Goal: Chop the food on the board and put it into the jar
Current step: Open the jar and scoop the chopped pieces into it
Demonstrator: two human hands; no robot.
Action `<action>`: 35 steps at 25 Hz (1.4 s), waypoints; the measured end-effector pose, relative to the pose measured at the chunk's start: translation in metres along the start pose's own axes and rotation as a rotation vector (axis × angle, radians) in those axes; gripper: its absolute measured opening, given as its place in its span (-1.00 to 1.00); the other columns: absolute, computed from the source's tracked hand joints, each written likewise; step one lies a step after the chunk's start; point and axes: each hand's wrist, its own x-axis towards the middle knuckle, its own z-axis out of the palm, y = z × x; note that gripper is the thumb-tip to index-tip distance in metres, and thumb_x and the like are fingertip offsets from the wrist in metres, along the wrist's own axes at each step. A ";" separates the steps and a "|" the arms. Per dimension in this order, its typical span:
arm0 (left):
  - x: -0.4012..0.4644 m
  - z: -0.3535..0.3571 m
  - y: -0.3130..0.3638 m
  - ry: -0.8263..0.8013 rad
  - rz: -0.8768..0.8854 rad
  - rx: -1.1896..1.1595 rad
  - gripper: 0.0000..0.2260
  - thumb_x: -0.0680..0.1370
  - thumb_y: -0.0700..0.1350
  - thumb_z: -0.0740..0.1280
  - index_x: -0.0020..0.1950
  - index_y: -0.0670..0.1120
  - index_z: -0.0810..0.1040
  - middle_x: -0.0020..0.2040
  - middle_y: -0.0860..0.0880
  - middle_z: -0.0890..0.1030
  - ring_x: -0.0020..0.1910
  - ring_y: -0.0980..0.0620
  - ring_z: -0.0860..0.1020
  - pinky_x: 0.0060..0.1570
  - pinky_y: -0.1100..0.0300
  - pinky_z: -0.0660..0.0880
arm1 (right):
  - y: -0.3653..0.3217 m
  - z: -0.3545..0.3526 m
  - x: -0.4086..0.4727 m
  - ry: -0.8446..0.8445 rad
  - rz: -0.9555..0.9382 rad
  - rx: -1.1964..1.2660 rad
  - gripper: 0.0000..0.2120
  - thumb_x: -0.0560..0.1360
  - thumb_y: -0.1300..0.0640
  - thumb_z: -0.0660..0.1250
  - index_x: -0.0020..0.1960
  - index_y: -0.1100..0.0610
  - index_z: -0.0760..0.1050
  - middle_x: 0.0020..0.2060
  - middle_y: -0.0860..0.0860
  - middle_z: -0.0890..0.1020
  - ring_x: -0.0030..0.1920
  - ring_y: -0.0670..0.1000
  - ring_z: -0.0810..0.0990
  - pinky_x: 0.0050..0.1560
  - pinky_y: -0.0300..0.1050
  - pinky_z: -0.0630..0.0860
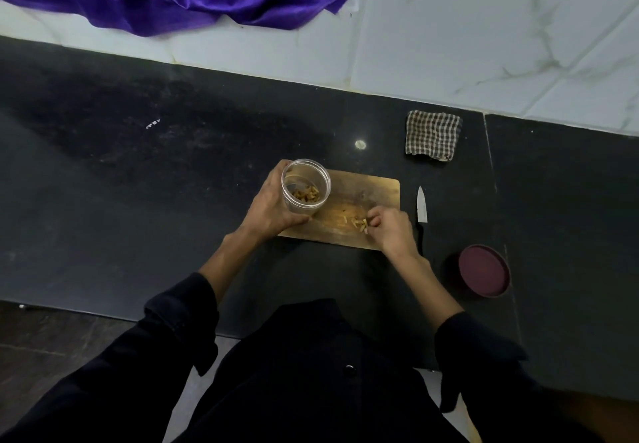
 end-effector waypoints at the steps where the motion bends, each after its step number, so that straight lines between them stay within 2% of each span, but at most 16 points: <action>1: 0.000 0.000 0.000 -0.002 0.000 0.001 -0.21 0.20 -0.09 0.60 0.30 0.13 0.26 0.24 0.10 0.42 0.20 0.13 0.45 0.12 0.10 0.49 | -0.006 0.004 0.001 0.020 -0.016 0.017 -0.75 0.50 0.29 0.42 0.17 0.15 0.62 -0.03 0.04 0.70 0.06 -0.01 0.64 0.10 -0.25 0.43; 3: 0.000 -0.001 -0.001 -0.003 0.001 0.000 -0.22 0.20 -0.09 0.60 0.30 0.13 0.26 0.24 0.11 0.43 0.21 0.13 0.44 0.13 0.08 0.49 | -0.015 0.010 0.003 0.040 -0.073 0.056 -0.77 0.50 0.31 0.40 0.13 0.16 0.63 -0.08 0.03 0.71 0.00 -0.06 0.65 0.13 -0.30 0.46; 5: 0.000 -0.001 0.000 -0.004 0.001 -0.002 -0.22 0.20 -0.08 0.60 0.29 0.14 0.26 0.24 0.11 0.43 0.21 0.14 0.44 0.14 0.07 0.49 | -0.018 0.009 0.005 0.049 -0.108 0.075 -0.76 0.51 0.33 0.38 0.16 0.17 0.63 -0.06 0.03 0.71 0.00 -0.06 0.65 0.22 -0.16 0.52; 8: 0.000 -0.002 0.000 -0.003 -0.006 0.005 -0.22 0.20 -0.07 0.61 0.29 0.15 0.26 0.24 0.13 0.42 0.21 0.15 0.44 0.13 0.07 0.49 | -0.017 0.004 0.002 0.072 -0.134 -0.003 -0.75 0.59 0.29 0.27 0.22 0.18 0.59 0.16 0.05 0.64 0.14 -0.01 0.61 0.21 -0.27 0.41; 10: 0.000 -0.002 -0.001 0.001 -0.009 0.003 -0.22 0.20 -0.07 0.61 0.28 0.16 0.26 0.24 0.13 0.43 0.21 0.15 0.44 0.12 0.09 0.48 | -0.017 0.008 0.002 0.073 -0.172 -0.067 -0.78 0.60 0.19 0.28 0.20 0.17 0.60 0.22 0.07 0.57 0.14 0.02 0.59 0.19 -0.19 0.44; 13: 0.000 0.000 0.000 0.002 -0.016 0.005 -0.22 0.19 -0.08 0.61 0.28 0.15 0.26 0.24 0.12 0.43 0.21 0.14 0.44 0.13 0.10 0.47 | -0.018 0.023 -0.002 0.056 -0.219 -0.165 -0.72 0.57 0.07 0.34 0.22 0.17 0.58 0.18 0.09 0.49 0.15 0.06 0.52 0.21 -0.09 0.49; 16: 0.000 0.000 0.000 0.013 -0.015 0.013 -0.21 0.19 -0.07 0.61 0.29 0.14 0.27 0.24 0.13 0.43 0.21 0.15 0.45 0.11 0.12 0.46 | -0.015 0.038 -0.006 0.106 -0.315 -0.236 -0.76 0.59 0.12 0.31 0.18 0.20 0.58 0.12 0.11 0.49 0.16 0.09 0.48 0.20 -0.04 0.50; 20: 0.001 0.000 -0.001 0.012 -0.012 0.016 -0.21 0.19 -0.07 0.61 0.30 0.13 0.27 0.24 0.11 0.43 0.20 0.13 0.45 0.07 0.17 0.45 | -0.011 0.044 -0.006 0.133 -0.369 -0.271 -0.84 0.58 0.22 0.29 0.03 0.26 0.62 0.00 0.13 0.53 0.03 0.14 0.50 0.00 0.08 0.56; 25: 0.001 0.000 0.000 0.013 -0.009 0.019 -0.22 0.20 -0.08 0.61 0.28 0.14 0.26 0.23 0.11 0.43 0.19 0.15 0.45 0.04 0.23 0.42 | -0.010 0.041 -0.007 0.129 -0.390 -0.251 -0.83 0.60 0.17 0.27 0.06 0.22 0.61 0.02 0.11 0.53 0.05 0.08 0.51 0.05 -0.04 0.53; 29: 0.000 0.000 -0.001 0.008 -0.014 0.018 -0.21 0.19 -0.07 0.61 0.30 0.13 0.26 0.24 0.12 0.43 0.20 0.13 0.45 0.09 0.11 0.48 | -0.014 0.036 0.000 0.060 -0.361 -0.192 -0.94 0.53 0.21 0.36 -0.09 0.16 0.60 -0.11 -0.01 0.47 -0.12 -0.08 0.45 -0.10 -0.25 0.39; 32: 0.000 0.000 0.001 0.002 -0.027 0.019 -0.20 0.19 -0.06 0.60 0.30 0.15 0.25 0.25 0.13 0.42 0.21 0.13 0.45 0.12 0.04 0.49 | -0.014 0.026 0.010 0.043 -0.234 0.053 -0.93 0.51 0.25 0.40 -0.09 0.15 0.66 -0.13 -0.04 0.62 -0.15 -0.12 0.55 -0.04 -0.22 0.51; 35: 0.000 -0.001 -0.001 -0.003 -0.023 0.013 -0.20 0.19 -0.05 0.60 0.31 0.15 0.25 0.25 0.12 0.42 0.23 0.12 0.44 0.13 0.02 0.50 | -0.018 0.000 0.015 0.059 0.004 0.559 -0.92 0.51 0.25 0.41 -0.10 0.10 0.66 -0.23 -0.08 0.65 -0.27 -0.15 0.55 -0.22 -0.23 0.51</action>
